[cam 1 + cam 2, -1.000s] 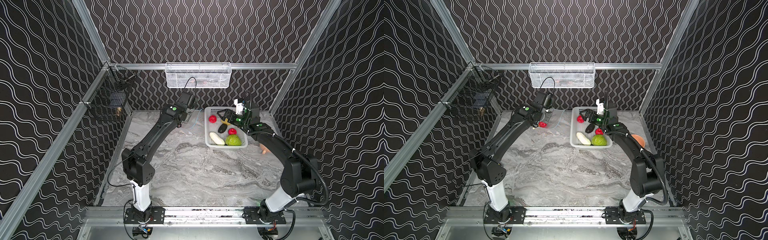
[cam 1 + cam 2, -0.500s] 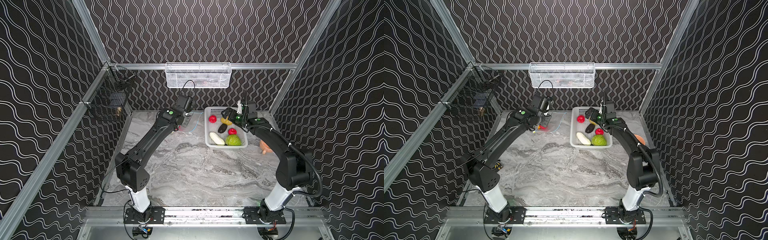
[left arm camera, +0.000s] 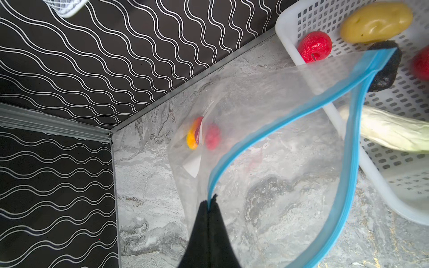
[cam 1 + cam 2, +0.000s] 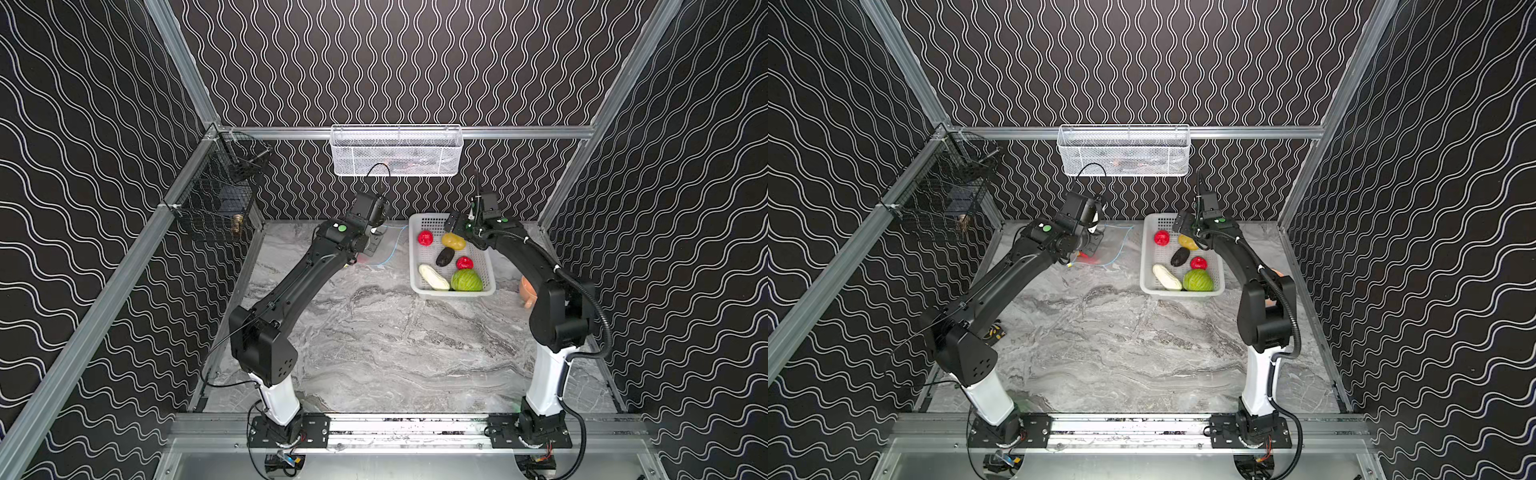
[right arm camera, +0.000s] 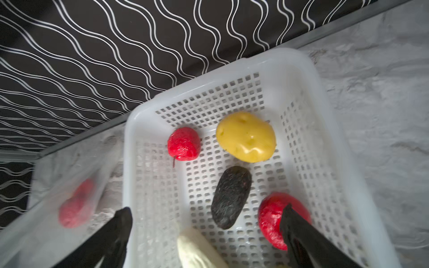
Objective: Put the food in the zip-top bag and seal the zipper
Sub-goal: 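Withdraw the right gripper from the bag and move over the basket, then lower the right gripper onto the yellow potato and close on it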
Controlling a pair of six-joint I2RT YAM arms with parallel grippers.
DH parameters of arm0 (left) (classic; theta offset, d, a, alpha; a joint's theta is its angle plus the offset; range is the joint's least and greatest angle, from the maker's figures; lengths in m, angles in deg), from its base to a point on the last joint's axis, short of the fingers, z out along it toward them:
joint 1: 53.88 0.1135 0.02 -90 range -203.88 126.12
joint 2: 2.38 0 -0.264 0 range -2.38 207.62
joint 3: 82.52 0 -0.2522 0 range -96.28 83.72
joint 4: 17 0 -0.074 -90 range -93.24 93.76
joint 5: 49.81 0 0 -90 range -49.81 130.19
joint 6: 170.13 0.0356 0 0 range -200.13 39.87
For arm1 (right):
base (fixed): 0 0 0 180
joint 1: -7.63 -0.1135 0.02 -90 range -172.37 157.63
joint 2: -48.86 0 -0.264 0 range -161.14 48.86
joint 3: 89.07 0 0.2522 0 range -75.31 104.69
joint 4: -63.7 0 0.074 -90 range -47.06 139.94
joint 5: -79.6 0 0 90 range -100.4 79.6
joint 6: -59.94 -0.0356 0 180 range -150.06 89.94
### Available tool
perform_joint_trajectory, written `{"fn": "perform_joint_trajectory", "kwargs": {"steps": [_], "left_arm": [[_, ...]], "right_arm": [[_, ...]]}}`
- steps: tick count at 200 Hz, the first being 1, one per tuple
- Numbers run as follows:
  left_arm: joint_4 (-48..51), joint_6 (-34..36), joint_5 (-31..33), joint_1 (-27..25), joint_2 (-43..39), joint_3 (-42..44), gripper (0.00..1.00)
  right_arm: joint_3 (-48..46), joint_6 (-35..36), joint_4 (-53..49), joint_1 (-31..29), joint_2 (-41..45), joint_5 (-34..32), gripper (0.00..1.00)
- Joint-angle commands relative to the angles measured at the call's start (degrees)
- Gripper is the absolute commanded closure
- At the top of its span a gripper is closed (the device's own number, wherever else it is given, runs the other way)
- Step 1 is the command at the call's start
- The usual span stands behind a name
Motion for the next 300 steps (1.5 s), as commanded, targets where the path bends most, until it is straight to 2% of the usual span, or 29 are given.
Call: {"fn": "perform_joint_trajectory", "kwargs": {"steps": [1, 67, 137, 169, 211, 244, 300], "left_arm": [[0.10, -0.08, -1.03, 0.09, 0.20, -0.99, 1.00], [2.98, 0.06, -1.70, 0.06, 2.50, -4.85, 1.00], [1.90, 2.13, 2.96, 0.10, 4.10, -6.22, 1.00], [2.78, 1.79, 2.56, 0.05, 4.82, -7.25, 1.00], [4.25, 0.95, 4.77, 0.11, 6.69, -8.82, 1.00], [5.18, 0.07, 2.89, 0.11, 6.92, -9.07, 1.00], [6.04, -0.37, 2.67, 0.07, 7.20, -9.80, 1.00]], "right_arm": [[3.37, 6.68, -3.81, 0.00, -2.09, -1.61, 0.01], [14.56, 20.48, -7.71, 0.36, -11.99, -1.21, 0.01], [20.12, 26.50, -7.45, 0.72, -19.23, -0.68, 0.01], [21.55, 29.27, -6.70, 0.97, -21.86, -2.14, 0.01], [24.05, 30.44, -6.66, 1.59, -24.38, -2.25, 0.01], [24.15, 29.30, -5.59, 2.26, -25.50, -2.75, 0.01], [25.34, 26.69, -5.31, 3.25, -27.77, 1.54, 0.01]]}}
